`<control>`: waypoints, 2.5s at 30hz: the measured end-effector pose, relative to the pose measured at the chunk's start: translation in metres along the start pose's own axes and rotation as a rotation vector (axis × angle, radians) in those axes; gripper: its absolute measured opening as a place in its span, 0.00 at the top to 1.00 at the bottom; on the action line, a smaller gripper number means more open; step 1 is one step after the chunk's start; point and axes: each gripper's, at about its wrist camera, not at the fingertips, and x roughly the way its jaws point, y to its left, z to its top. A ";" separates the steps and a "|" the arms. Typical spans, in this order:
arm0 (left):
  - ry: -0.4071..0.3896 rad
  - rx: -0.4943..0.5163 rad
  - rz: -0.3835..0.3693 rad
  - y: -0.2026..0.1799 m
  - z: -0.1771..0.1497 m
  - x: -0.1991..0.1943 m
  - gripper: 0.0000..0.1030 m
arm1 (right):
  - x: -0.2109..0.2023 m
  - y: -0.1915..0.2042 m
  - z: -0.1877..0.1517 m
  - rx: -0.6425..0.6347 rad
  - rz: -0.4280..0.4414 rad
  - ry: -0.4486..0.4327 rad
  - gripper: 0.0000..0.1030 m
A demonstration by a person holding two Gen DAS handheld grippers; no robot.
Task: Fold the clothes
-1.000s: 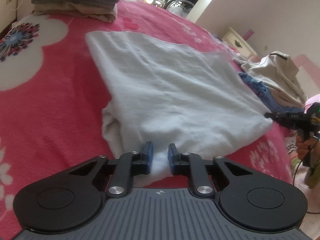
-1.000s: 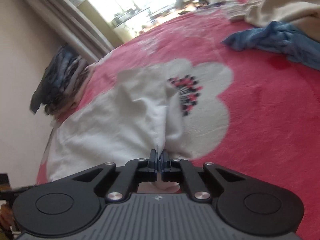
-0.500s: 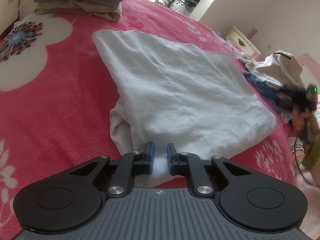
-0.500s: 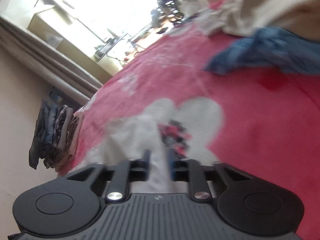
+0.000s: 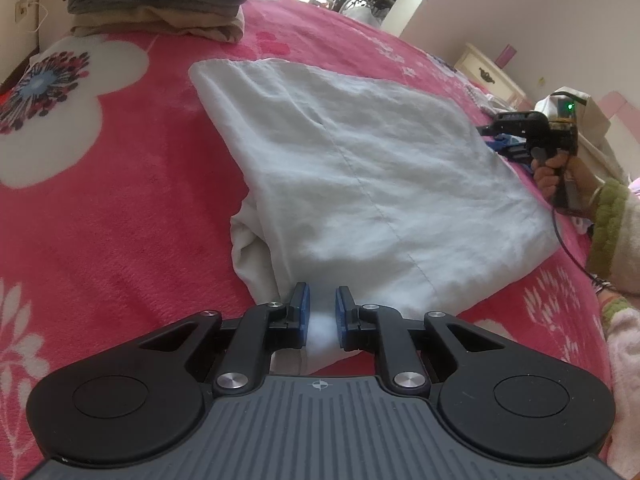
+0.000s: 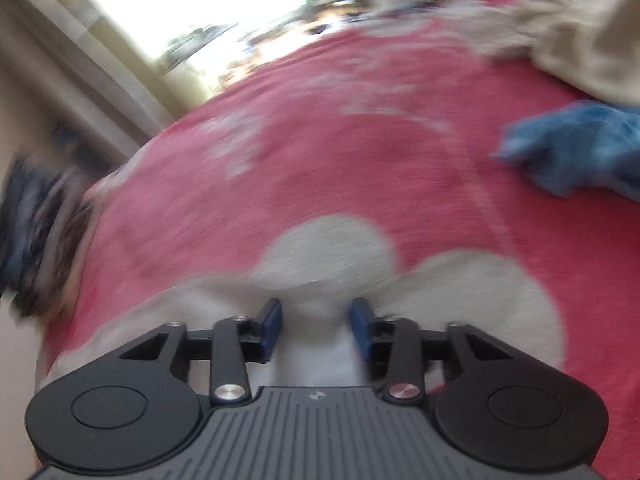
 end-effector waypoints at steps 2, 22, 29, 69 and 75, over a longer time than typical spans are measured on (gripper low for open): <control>0.000 0.001 -0.002 0.001 0.000 -0.001 0.86 | -0.012 -0.013 0.004 0.092 0.009 -0.060 0.63; -0.026 -0.376 -0.250 0.017 -0.054 -0.037 0.45 | -0.179 -0.096 -0.178 0.558 0.357 0.105 0.31; -0.117 -0.596 -0.268 0.028 -0.058 -0.008 0.45 | -0.149 -0.077 -0.180 0.510 0.347 0.088 0.31; -0.188 -0.555 -0.156 -0.002 -0.114 -0.108 0.94 | -0.231 -0.060 -0.268 0.592 0.313 -0.044 0.92; -0.116 -0.533 -0.118 -0.016 -0.158 -0.150 0.94 | -0.291 -0.051 -0.321 0.608 0.271 0.003 0.92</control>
